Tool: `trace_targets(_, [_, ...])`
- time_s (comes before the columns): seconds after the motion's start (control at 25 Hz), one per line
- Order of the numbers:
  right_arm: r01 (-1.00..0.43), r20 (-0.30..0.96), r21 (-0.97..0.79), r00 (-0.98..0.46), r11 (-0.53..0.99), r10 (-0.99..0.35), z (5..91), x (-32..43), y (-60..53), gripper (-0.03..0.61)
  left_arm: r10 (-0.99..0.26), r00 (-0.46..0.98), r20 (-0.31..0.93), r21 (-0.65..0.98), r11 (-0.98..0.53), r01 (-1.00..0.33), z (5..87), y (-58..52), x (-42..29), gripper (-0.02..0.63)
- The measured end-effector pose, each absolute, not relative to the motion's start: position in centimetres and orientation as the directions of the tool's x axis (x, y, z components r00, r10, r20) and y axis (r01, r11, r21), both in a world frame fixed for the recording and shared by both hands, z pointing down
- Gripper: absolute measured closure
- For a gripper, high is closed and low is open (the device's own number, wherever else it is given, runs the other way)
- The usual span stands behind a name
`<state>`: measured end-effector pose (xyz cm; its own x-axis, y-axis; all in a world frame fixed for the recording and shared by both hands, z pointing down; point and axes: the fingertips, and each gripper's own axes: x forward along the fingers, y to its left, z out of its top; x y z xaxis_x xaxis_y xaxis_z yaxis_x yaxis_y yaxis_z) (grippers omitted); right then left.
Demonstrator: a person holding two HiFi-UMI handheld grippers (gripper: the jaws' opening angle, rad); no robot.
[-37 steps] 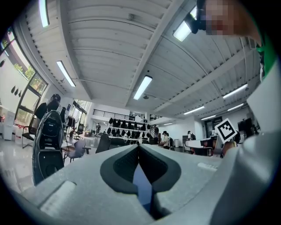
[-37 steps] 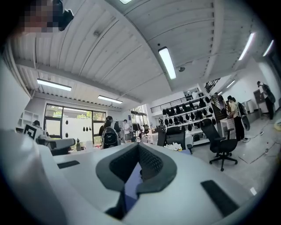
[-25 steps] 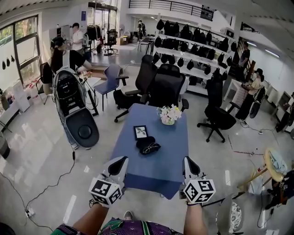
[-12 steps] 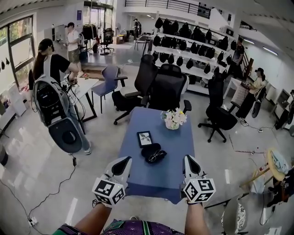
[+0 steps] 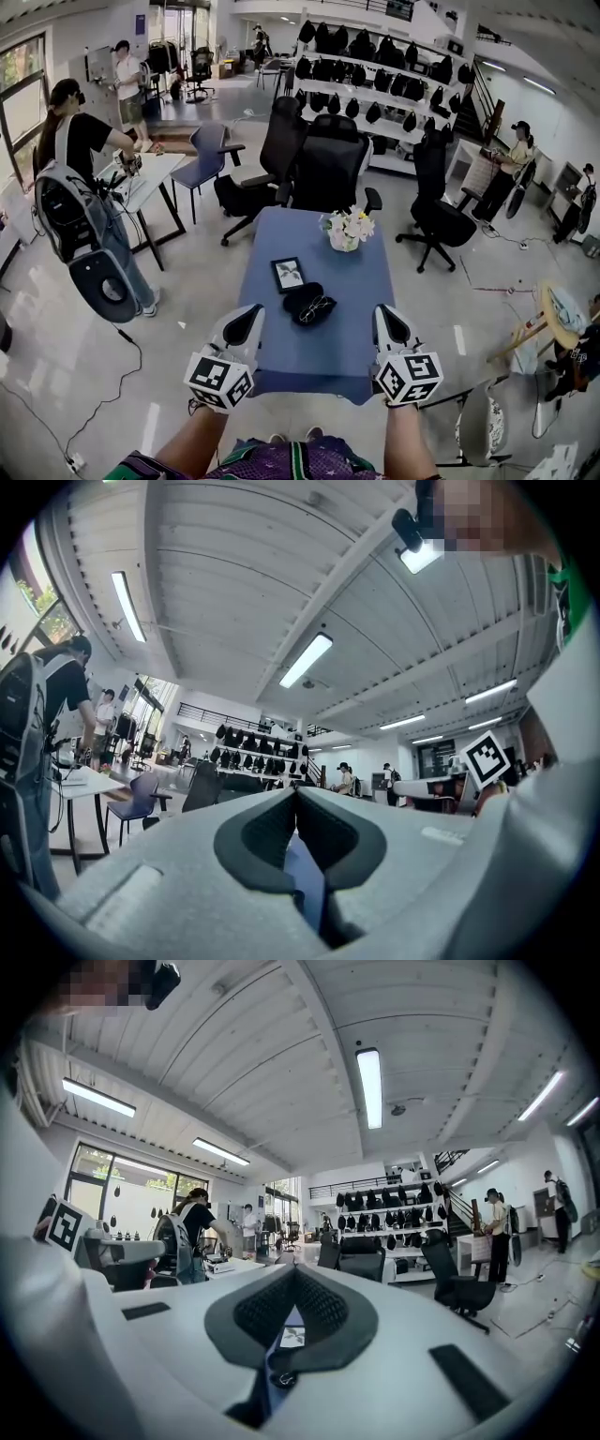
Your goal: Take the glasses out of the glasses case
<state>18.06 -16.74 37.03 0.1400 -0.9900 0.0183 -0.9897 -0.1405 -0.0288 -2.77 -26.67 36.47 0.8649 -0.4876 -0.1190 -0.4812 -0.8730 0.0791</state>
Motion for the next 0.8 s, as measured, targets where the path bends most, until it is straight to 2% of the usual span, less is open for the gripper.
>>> trace_targets(0.24, [-0.990, 0.027, -0.039, 0.134, -0.135, -0.991, 37.4, 20.0, -18.2, 0.575, -0.504, 0.857, -0.107, 0.087, -0.863, -0.497, 36.9, -28.5, -1.4, 0.598])
trace_targets(0.8, [-0.999, -0.012, -0.043, -0.018, 0.019, -1.000, 36.5, 25.5, -27.8, 0.574, -0.596, 0.794, -0.120, 0.063, -0.803, -0.593, 35.9, -33.4, 3.9, 0.598])
